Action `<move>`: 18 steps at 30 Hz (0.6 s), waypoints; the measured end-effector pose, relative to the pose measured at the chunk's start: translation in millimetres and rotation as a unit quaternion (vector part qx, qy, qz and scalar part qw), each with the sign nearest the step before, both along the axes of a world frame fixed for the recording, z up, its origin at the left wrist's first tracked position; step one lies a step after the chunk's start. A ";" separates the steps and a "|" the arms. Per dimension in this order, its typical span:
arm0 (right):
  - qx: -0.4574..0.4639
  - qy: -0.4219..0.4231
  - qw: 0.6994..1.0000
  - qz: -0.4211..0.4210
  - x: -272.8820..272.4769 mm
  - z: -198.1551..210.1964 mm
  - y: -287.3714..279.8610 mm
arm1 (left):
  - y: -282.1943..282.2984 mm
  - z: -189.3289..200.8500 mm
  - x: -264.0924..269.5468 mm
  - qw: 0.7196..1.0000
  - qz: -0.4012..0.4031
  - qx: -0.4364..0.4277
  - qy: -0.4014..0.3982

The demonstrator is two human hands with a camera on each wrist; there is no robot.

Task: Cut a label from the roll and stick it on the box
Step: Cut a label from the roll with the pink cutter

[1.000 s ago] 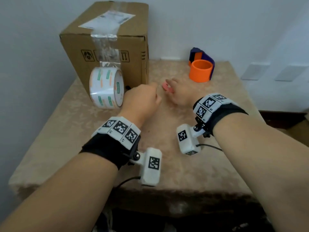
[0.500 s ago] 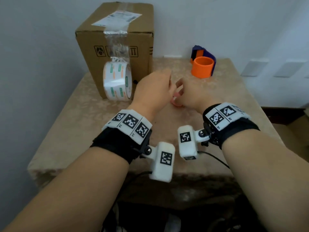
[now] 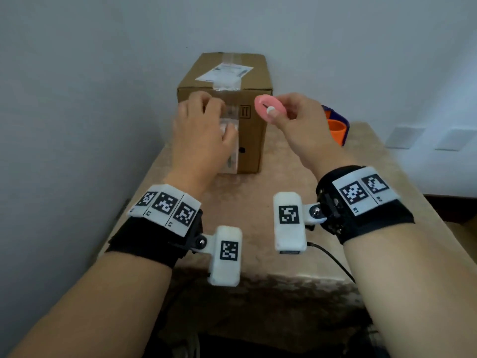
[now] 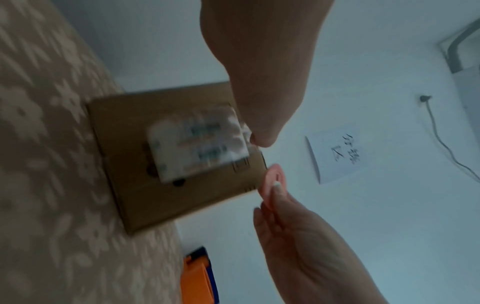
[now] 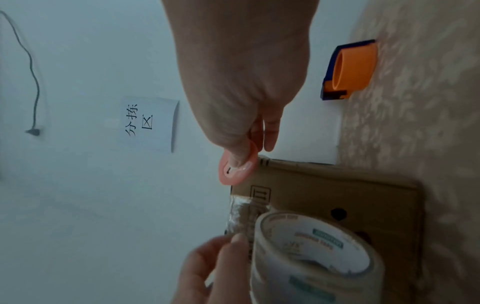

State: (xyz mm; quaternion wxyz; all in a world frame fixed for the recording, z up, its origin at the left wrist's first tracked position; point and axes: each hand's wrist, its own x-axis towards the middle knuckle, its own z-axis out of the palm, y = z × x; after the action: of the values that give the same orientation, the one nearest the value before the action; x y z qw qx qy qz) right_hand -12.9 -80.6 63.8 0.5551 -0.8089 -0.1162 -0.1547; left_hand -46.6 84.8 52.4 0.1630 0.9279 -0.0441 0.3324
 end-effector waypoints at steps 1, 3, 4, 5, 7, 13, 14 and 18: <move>0.005 0.001 1.000 -0.004 2.0 2.1 6.2 | 8.9 -1.3 1.2 1.000 0.007 -0.014 0.013; -0.002 -0.002 1.000 -0.012 8.0 0.1 15.1 | 21.1 -5.6 5.6 0.998 0.003 -0.058 0.040; -0.011 -0.001 1.000 -0.013 10.0 -2.3 17.7 | 24.1 -8.4 7.9 0.994 -0.007 -0.095 0.062; -0.019 0.005 1.000 -0.012 13.1 -5.2 19.2 | 25.6 -11.3 10.3 0.987 -0.018 -0.138 0.084; -0.022 0.022 0.999 -0.010 15.7 -9.8 19.8 | 26.0 -16.5 14.5 0.968 -0.037 -0.218 0.116; 0.007 0.040 0.998 0.046 9.4 -9.6 24.6 | 22.7 -21.4 19.5 0.903 -0.050 -0.391 0.170; 0.000 0.038 0.998 0.047 7.2 -9.0 25.0 | 19.3 -20.7 18.5 0.892 -0.062 -0.413 0.175; -0.057 0.018 0.998 0.037 -1.8 -6.7 16.8 | 5.8 -22.4 14.8 0.875 -0.074 -0.439 0.189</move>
State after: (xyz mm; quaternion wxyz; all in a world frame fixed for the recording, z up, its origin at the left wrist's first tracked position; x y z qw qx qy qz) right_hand -14.7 -63.8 57.1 0.5157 -0.8369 -0.1449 -0.1127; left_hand -31.7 90.6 30.0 0.5827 0.8003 0.0696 0.1226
